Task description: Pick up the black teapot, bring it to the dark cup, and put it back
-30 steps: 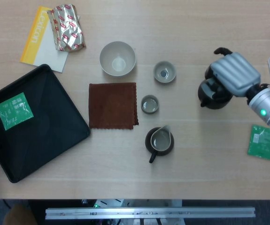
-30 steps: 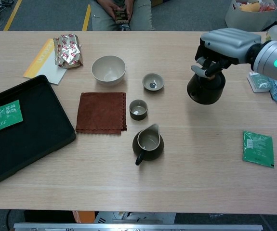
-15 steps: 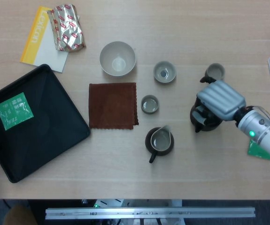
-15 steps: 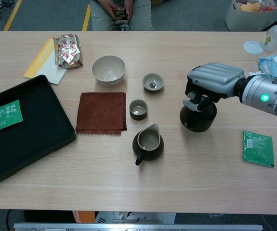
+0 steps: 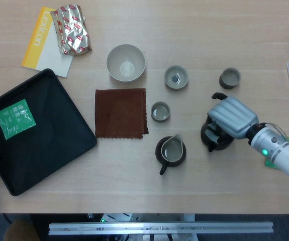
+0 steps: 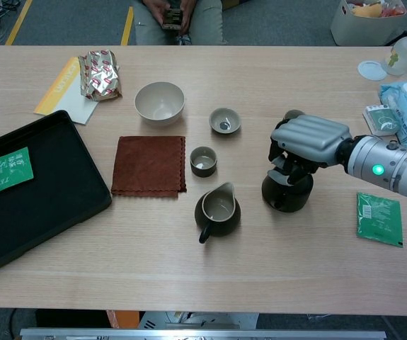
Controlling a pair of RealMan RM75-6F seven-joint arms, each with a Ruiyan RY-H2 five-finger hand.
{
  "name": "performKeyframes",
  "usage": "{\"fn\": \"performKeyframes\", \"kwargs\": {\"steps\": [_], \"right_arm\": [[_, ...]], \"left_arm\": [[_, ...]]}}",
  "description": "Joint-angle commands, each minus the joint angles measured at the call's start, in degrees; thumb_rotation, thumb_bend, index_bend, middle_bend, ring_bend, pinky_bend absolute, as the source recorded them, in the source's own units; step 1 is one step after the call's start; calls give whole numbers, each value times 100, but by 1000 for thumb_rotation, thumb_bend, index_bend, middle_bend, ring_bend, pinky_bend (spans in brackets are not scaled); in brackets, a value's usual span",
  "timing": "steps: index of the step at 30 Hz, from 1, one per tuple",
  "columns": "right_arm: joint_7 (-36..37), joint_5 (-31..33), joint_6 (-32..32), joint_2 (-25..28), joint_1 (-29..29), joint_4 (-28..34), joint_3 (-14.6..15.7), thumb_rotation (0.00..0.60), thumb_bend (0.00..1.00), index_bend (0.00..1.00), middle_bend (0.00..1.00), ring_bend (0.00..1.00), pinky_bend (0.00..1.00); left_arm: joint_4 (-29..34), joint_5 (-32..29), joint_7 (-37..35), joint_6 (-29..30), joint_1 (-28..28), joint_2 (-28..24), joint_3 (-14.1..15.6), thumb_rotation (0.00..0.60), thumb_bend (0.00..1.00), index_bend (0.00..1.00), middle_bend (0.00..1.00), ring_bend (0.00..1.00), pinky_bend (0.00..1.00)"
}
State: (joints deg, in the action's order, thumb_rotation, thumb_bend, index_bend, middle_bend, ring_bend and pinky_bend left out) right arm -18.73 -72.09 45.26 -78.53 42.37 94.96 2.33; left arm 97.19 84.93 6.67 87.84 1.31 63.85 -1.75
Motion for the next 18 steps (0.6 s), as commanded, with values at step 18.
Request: {"fn": "performKeyframes", "kwargs": {"steps": [18], "right_arm": [[-500,-33,53,17,-18,81,80,446,440,588,497,434,168]], "left_arm": [[-43,9,-35,7,-8,23,0,600,432,146,240,190,171]]}}
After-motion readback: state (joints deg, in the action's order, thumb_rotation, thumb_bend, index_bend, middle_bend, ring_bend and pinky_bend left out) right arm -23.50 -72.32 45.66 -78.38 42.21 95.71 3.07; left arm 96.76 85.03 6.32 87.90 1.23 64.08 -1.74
